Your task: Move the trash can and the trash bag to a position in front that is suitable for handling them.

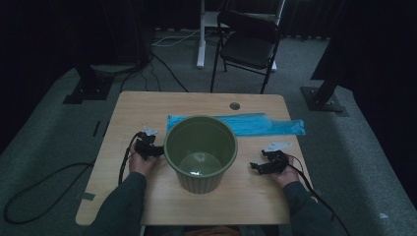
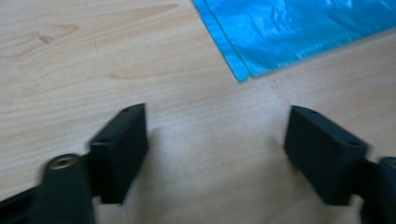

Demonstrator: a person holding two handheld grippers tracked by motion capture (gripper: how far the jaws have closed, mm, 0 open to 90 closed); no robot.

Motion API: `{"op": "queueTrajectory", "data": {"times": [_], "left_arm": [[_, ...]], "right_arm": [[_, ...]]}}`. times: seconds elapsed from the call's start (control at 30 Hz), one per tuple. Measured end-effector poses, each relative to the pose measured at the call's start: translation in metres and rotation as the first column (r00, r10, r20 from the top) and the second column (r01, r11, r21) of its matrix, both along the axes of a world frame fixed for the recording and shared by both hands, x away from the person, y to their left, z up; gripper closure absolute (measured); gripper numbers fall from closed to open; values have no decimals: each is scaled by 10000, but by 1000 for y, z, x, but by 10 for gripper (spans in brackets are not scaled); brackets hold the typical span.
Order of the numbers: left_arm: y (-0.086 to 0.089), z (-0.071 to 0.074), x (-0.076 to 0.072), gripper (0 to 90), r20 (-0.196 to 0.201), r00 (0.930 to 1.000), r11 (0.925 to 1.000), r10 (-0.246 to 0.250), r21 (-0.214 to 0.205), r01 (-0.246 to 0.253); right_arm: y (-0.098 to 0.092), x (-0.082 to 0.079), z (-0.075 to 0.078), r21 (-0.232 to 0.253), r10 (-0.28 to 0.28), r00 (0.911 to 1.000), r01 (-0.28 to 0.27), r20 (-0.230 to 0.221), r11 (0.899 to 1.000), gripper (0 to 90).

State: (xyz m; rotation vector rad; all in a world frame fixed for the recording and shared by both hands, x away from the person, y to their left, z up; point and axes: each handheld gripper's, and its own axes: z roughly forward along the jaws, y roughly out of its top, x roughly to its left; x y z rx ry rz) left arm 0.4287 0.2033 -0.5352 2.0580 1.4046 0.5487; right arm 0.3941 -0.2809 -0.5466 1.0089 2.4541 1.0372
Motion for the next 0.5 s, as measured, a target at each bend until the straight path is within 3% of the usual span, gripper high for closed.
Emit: {"op": "queueTrajectory", "data": {"times": [0.07,0.27,0.4,0.5], "left_arm": [[-1,2,-2,375,-149,9996,9997,-241,53,242],[-4,5,-6,512,-339,9946,9950,-983,155,989],[-10,7,-10,518,-412,9841,9849,-1728,34,1731],[-14,14,-18,521,-310,9713,9717,-2357,-238,2350]], "right_arm": [[1,0,2,-64,45,10000,-46,-69,10000,271],[8,-1,9,-415,209,9990,-225,-401,9989,511],[14,-2,12,-449,24,9983,-50,-575,9990,596],[21,-5,17,-328,137,9984,-155,-541,9993,604]]}}
